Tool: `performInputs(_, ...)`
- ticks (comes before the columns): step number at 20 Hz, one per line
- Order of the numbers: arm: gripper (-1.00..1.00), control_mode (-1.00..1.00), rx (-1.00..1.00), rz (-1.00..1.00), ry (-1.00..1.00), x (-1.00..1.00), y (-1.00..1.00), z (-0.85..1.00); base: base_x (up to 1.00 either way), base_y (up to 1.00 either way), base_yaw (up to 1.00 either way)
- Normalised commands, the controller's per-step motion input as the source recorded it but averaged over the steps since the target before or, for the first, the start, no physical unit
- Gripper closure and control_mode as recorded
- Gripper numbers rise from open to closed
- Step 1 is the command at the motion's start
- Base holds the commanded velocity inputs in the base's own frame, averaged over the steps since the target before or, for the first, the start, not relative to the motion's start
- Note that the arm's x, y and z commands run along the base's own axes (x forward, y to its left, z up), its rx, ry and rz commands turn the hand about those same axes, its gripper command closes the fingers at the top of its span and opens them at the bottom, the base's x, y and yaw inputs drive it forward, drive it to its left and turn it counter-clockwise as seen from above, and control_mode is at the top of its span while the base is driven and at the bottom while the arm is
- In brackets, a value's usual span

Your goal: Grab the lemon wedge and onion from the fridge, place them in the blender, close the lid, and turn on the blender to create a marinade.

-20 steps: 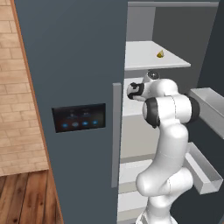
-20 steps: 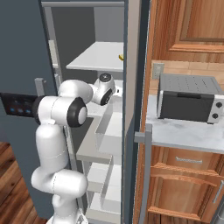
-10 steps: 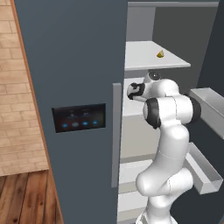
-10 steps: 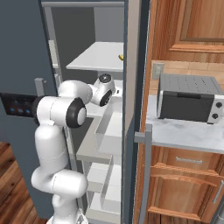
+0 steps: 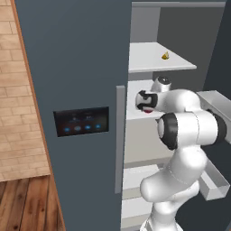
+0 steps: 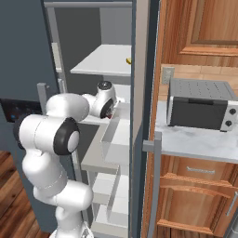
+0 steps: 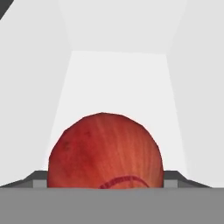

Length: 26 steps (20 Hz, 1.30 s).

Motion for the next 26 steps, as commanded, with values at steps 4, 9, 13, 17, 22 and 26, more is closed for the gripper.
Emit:
performInputs(4,1.00,-1.00,-0.04,0.04,0.23,-1.00,0.01,0.35,0.00,0.00,0.00)
performInputs(9,1.00,-1.00,-0.01,0.03,0.12,-1.00,0.02,0.53,0.00,0.00,0.00)
performInputs(13,1.00,-1.00,0.00,0.01,0.06,-1.00,0.01,0.60,0.00,0.00,0.00)
performInputs(17,1.00,-1.00,0.00,0.00,0.06,-1.00,0.29,0.39,0.00,0.00,0.00)
performInputs(22,1.00,-1.00,0.00,0.00,0.00,-0.99,0.57,0.13,0.00,0.00,0.00)
performInputs(26,1.00,-1.00,0.00,0.00,0.00,-0.77,0.48,0.00,0.00,0.00,0.00)
